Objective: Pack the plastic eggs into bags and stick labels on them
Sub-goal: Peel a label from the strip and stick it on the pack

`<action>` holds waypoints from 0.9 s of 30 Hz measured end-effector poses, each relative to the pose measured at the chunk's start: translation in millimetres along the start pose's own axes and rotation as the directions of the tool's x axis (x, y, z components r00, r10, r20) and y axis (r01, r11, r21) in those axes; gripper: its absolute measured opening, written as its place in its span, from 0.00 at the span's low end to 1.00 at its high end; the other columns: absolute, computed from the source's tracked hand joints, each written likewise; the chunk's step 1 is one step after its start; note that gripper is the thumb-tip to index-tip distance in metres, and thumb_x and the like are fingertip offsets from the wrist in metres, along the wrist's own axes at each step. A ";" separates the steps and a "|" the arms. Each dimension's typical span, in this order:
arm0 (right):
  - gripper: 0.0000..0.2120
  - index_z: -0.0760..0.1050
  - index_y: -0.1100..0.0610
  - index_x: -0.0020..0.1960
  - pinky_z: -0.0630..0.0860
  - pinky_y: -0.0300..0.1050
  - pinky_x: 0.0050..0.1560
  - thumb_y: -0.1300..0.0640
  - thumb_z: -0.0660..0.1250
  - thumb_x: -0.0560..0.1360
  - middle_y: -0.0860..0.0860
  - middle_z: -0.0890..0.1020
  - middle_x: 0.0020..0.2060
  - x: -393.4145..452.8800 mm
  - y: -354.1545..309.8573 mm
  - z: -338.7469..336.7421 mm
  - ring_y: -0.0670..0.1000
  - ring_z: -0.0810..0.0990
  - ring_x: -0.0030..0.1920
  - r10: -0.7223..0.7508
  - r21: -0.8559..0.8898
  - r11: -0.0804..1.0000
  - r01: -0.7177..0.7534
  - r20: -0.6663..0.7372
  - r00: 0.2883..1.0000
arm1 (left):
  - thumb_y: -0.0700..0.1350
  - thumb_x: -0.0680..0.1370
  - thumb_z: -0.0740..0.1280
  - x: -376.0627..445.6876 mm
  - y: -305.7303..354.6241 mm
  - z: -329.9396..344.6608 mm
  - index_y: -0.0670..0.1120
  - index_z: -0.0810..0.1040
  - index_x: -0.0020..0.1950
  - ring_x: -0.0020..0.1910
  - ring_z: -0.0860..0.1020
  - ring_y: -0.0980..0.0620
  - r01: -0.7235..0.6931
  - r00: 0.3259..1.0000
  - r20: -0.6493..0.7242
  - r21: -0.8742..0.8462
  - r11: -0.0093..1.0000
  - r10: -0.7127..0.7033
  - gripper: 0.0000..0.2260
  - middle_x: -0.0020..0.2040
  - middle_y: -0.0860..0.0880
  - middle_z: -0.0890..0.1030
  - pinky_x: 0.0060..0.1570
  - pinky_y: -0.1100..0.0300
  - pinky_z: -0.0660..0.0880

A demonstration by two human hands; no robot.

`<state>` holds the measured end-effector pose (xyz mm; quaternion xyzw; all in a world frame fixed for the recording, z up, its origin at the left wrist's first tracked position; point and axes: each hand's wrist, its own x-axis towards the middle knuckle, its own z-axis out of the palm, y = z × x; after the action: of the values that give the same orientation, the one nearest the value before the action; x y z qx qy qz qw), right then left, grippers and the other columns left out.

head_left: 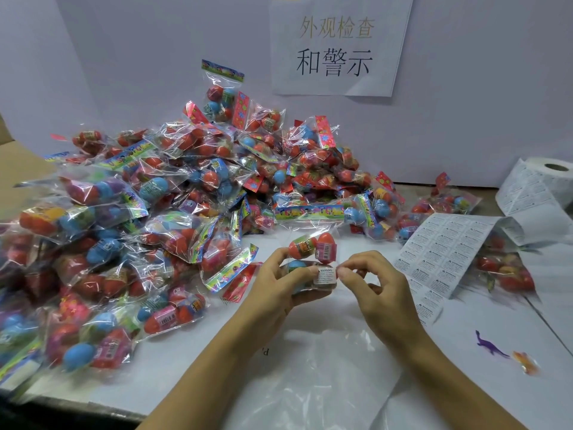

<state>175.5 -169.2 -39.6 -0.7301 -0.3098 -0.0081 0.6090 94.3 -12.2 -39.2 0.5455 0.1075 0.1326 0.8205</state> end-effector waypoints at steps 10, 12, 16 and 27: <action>0.09 0.84 0.44 0.49 0.77 0.37 0.40 0.45 0.75 0.69 0.48 0.86 0.42 4.3 1.9 -6.7 0.46 0.84 0.43 0.152 0.184 0.967 -0.179 0.153 0.976 | 0.55 0.76 0.68 -4.9 -2.6 7.7 0.45 0.82 0.53 0.52 0.84 0.38 -0.055 0.998 0.003 0.281 0.958 0.057 0.15 0.49 0.41 0.85 0.54 0.45 0.81; 0.09 0.85 0.45 0.49 0.77 0.35 0.39 0.44 0.76 0.71 0.49 0.87 0.42 4.2 1.5 -8.0 0.45 0.84 0.43 0.154 0.205 0.961 -0.184 0.155 0.976 | 0.52 0.79 0.68 -3.1 -3.6 5.5 0.46 0.84 0.53 0.55 0.83 0.37 -0.069 0.997 -0.003 0.295 0.953 0.073 0.11 0.52 0.40 0.85 0.55 0.46 0.81; 0.10 0.86 0.47 0.46 0.76 0.36 0.34 0.43 0.72 0.70 0.50 0.87 0.40 3.9 -0.2 -8.8 0.45 0.84 0.39 0.183 0.183 0.961 -0.208 0.146 0.972 | 0.59 0.77 0.68 -1.5 -3.5 2.5 0.52 0.86 0.46 0.55 0.83 0.38 -0.068 0.997 -0.004 0.382 0.922 0.075 0.13 0.49 0.43 0.85 0.59 0.39 0.80; 0.09 0.85 0.59 0.46 0.78 0.41 0.32 0.55 0.79 0.71 0.57 0.87 0.40 -26.2 -13.4 -50.5 0.53 0.86 0.40 0.327 0.076 0.934 -0.348 0.203 0.923 | 0.64 0.80 0.64 -16.8 -7.7 11.1 0.55 0.84 0.48 0.45 0.81 0.61 -0.317 0.936 0.317 0.573 0.756 0.153 0.16 0.45 0.58 0.84 0.44 0.71 0.73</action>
<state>166.5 -225.1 -24.9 -0.7354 -0.2350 0.1827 0.6088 82.9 -30.2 -41.5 0.8039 -0.0295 0.1230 0.5811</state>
